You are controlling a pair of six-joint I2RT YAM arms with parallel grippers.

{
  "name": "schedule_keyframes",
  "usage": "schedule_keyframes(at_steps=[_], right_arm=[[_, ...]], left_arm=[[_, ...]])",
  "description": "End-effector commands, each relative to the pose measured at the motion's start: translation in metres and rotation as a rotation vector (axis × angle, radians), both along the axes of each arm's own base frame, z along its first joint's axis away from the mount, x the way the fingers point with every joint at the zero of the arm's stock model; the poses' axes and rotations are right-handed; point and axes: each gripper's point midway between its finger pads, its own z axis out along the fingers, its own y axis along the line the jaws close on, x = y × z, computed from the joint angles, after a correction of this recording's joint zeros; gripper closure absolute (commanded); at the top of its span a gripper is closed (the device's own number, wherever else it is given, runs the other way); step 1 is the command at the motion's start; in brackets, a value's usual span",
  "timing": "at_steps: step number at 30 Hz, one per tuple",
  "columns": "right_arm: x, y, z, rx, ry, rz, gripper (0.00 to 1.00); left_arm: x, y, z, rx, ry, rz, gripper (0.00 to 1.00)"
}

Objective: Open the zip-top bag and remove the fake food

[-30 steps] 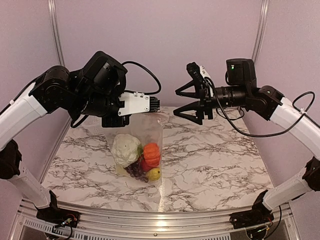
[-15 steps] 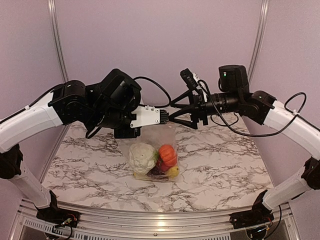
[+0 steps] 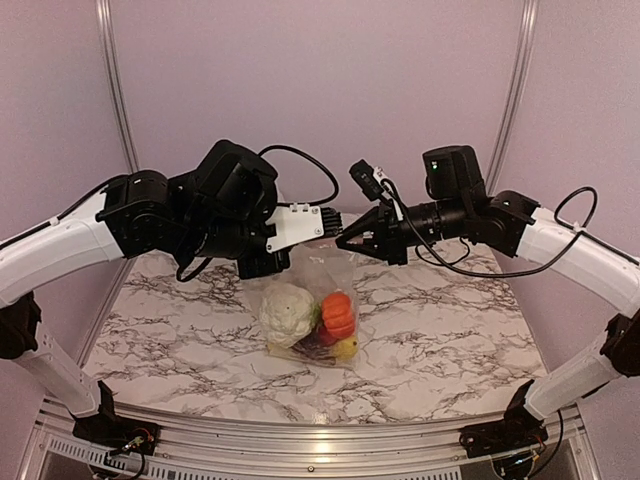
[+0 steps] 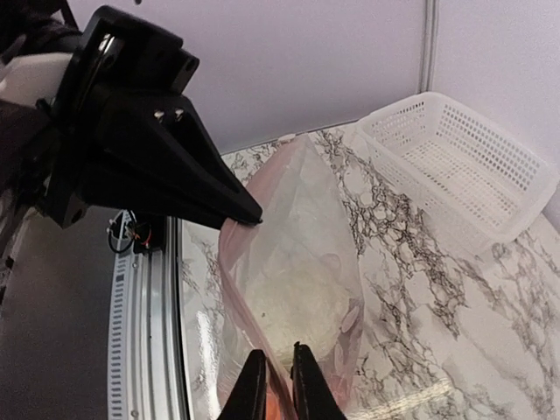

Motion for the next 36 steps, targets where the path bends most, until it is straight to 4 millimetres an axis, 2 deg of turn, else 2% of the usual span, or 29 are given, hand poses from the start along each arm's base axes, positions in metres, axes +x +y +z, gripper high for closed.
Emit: schedule_keyframes(at_steps=[1, 3, 6, 7, 10, 14, 17, 22, 24, 28, 29, 31, 36], right_arm=[[0.007, 0.001, 0.002, -0.027, -0.026, -0.037, 0.99], [0.006, 0.0, 0.006, -0.016, -0.047, -0.034, 1.0], [0.005, -0.004, 0.016, 0.019, -0.099, -0.039, 1.0], [0.005, -0.005, 0.018, 0.027, -0.112, -0.044, 1.0], [0.004, -0.004, 0.018, 0.034, -0.118, -0.04, 1.0], [0.002, -0.007, 0.015, 0.043, -0.123, -0.037, 1.0], [0.0, -0.008, 0.014, 0.051, -0.135, -0.035, 1.0], [0.0, -0.008, 0.012, 0.054, -0.139, -0.03, 1.0], [-0.001, -0.008, 0.013, 0.058, -0.136, -0.024, 1.0], [-0.005, -0.013, 0.014, 0.069, -0.141, -0.015, 1.0], [-0.005, -0.015, 0.015, 0.071, -0.141, -0.018, 1.0], [-0.006, -0.019, 0.016, 0.086, -0.136, -0.022, 1.0], [-0.004, -0.03, 0.018, 0.123, -0.121, -0.041, 1.0]], left_arm=[[-0.004, 0.001, 0.034, -0.207, 0.025, 0.022, 0.95], [0.001, 0.015, 0.049, -0.316, 0.031, 0.075, 0.75], [0.006, 0.053, 0.06, -0.497, 0.065, 0.158, 0.52], [0.005, 0.068, 0.062, -0.57, 0.089, 0.181, 0.48], [-0.001, 0.109, 0.051, -0.743, 0.145, 0.247, 0.4], [-0.013, 0.145, 0.027, -0.852, 0.18, 0.287, 0.37], [-0.016, 0.148, -0.002, -0.835, 0.253, 0.3, 0.34], [-0.012, 0.138, -0.033, -0.831, 0.359, 0.28, 0.3], [-0.003, 0.135, -0.043, -0.83, 0.378, 0.283, 0.29], [0.016, 0.129, -0.043, -0.926, 0.425, 0.235, 0.27], [0.019, 0.124, -0.04, -0.943, 0.438, 0.212, 0.26], [0.026, 0.114, -0.049, -0.928, 0.47, 0.192, 0.26], [0.037, 0.09, -0.048, -0.98, 0.497, 0.102, 0.27]])
